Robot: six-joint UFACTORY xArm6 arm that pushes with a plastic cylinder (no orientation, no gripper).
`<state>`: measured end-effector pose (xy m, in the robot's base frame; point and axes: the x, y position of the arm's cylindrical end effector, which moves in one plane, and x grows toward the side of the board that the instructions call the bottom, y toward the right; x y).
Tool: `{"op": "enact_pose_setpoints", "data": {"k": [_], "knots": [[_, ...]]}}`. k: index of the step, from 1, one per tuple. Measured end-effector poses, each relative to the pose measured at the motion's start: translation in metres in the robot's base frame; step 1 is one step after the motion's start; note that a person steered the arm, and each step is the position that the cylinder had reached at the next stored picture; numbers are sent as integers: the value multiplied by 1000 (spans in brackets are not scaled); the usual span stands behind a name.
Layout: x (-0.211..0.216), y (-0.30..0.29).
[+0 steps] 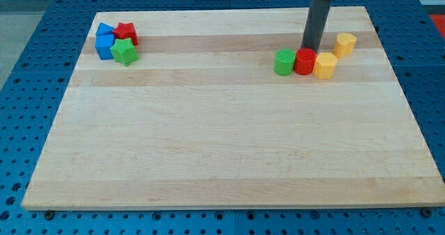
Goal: Push the yellow heart above the yellow hexagon
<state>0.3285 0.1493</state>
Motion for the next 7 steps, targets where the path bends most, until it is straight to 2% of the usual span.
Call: {"op": "enact_pose_setpoints", "data": {"k": [2, 3, 4, 6, 7], "knots": [[-93, 20], [-56, 100], [-38, 142], [-14, 153], [-26, 139]]}}
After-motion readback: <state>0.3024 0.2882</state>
